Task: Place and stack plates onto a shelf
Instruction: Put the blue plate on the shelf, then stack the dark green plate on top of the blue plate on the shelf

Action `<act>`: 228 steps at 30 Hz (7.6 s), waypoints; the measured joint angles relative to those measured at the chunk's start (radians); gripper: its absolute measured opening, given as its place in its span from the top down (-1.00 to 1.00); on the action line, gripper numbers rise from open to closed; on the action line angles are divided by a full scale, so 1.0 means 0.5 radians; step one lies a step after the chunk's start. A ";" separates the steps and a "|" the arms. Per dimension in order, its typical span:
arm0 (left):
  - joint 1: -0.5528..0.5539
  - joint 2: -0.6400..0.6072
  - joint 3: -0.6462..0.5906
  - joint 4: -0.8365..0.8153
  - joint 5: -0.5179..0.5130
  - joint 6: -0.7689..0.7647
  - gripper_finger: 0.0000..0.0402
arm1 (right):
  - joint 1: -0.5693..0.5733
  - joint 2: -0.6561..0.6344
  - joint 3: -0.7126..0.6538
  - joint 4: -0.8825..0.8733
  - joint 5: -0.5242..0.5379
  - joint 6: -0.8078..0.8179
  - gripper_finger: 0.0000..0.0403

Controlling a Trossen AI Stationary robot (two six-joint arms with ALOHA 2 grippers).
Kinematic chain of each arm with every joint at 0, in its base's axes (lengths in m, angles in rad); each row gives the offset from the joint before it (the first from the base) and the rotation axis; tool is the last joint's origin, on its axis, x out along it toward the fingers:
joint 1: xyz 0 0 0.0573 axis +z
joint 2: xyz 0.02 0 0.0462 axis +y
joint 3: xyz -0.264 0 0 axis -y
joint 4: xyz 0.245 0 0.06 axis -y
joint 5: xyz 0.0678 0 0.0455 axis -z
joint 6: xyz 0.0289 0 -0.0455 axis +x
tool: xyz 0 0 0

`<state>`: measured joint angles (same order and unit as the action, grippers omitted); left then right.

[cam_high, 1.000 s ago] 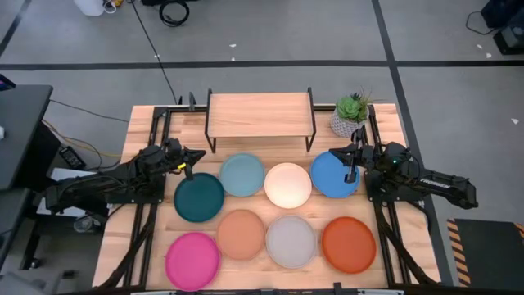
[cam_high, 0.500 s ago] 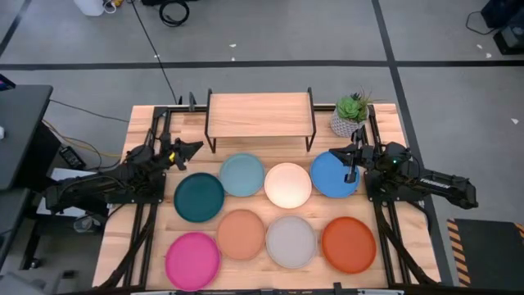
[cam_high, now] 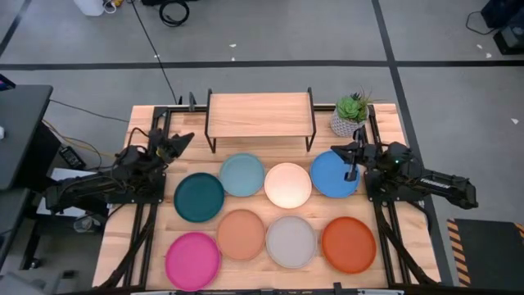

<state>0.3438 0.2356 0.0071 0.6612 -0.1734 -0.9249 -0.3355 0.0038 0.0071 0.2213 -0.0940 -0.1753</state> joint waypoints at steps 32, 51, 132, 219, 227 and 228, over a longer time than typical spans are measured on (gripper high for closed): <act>0.000 0.619 1.394 -0.886 -0.015 0.409 0.71 | -0.002 0.519 0.918 -0.222 0.297 1.580 0.95; 0.000 0.626 1.563 -1.627 0.219 0.287 0.29 | 0.197 1.757 1.856 -2.567 -0.213 1.552 0.96; 0.000 0.628 1.561 -1.666 0.438 0.346 0.29 | 1.574 2.703 1.193 -1.744 0.526 1.517 0.43; -0.097 0.702 1.566 -1.865 0.873 0.347 0.29 | 0.084 3.046 3.357 -2.929 0.374 0.089 0.32; -0.720 1.023 1.563 -1.998 0.780 0.347 0.29 | 0.249 2.807 3.275 -2.925 0.153 0.594 0.33; -0.804 1.076 1.563 -2.022 0.748 0.330 0.29 | 0.289 2.789 3.240 -2.926 0.156 0.628 0.33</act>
<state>-0.0585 0.7737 0.7887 -0.3500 0.2005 -0.7601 -0.1908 1.3984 1.6268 -1.2417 -0.0161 0.1386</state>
